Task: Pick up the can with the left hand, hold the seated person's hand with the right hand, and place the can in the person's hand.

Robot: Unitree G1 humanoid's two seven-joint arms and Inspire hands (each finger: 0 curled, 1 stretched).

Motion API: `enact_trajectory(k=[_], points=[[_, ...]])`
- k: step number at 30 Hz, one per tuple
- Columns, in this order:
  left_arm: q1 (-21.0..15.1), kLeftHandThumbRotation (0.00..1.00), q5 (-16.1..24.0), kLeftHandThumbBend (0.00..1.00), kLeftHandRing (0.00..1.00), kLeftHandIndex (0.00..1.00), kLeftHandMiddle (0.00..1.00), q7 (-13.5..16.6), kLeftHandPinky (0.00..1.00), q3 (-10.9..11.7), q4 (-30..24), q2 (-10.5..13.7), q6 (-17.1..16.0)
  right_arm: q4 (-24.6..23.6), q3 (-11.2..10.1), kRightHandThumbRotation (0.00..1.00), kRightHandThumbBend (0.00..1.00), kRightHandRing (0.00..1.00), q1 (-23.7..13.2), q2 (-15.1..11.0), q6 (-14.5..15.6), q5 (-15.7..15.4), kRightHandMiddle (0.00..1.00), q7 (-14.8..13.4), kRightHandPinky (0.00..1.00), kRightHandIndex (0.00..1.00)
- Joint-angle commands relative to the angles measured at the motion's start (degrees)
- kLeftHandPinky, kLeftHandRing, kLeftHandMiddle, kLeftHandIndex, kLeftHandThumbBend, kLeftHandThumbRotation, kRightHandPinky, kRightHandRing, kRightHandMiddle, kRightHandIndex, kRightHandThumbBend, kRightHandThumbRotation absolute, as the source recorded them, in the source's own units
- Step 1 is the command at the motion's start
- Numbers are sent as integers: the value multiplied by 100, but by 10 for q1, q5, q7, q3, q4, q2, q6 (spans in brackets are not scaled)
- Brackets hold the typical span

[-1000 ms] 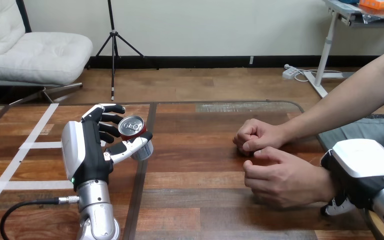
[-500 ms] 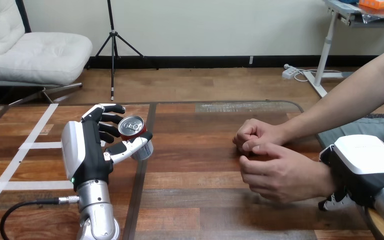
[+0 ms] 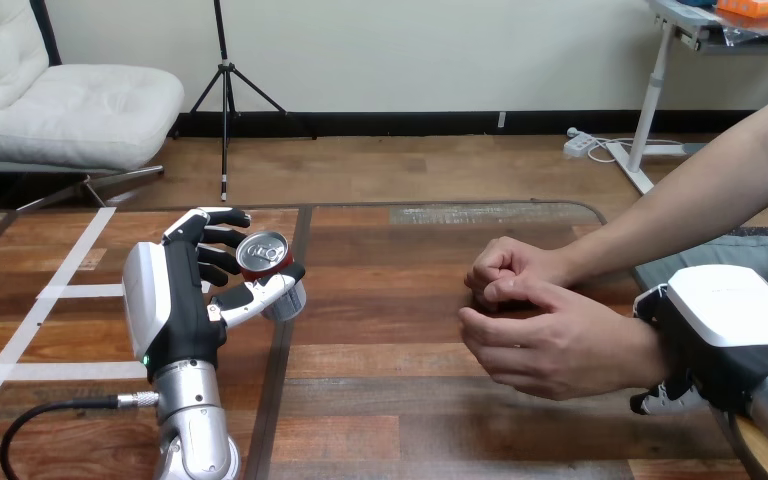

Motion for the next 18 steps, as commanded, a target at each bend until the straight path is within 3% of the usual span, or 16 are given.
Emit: enact_trajectory(k=[1, 9, 18], points=[[-30, 0, 2, 68, 45, 57, 52, 5, 40, 8, -36, 8, -14, -34, -9, 0, 75, 26, -8, 4, -11, 17, 38, -7, 15, 46], [-31, 0, 3, 69, 45, 57, 51, 6, 41, 7, -35, 8, -14, -60, 0, 0, 78, 19, -11, 8, -9, -3, 32, -10, 10, 45], [-32, 0, 6, 69, 44, 57, 51, 8, 40, 5, -33, 8, -15, -90, 10, 0, 81, 16, -20, 20, -14, -3, 29, -1, 8, 44]])
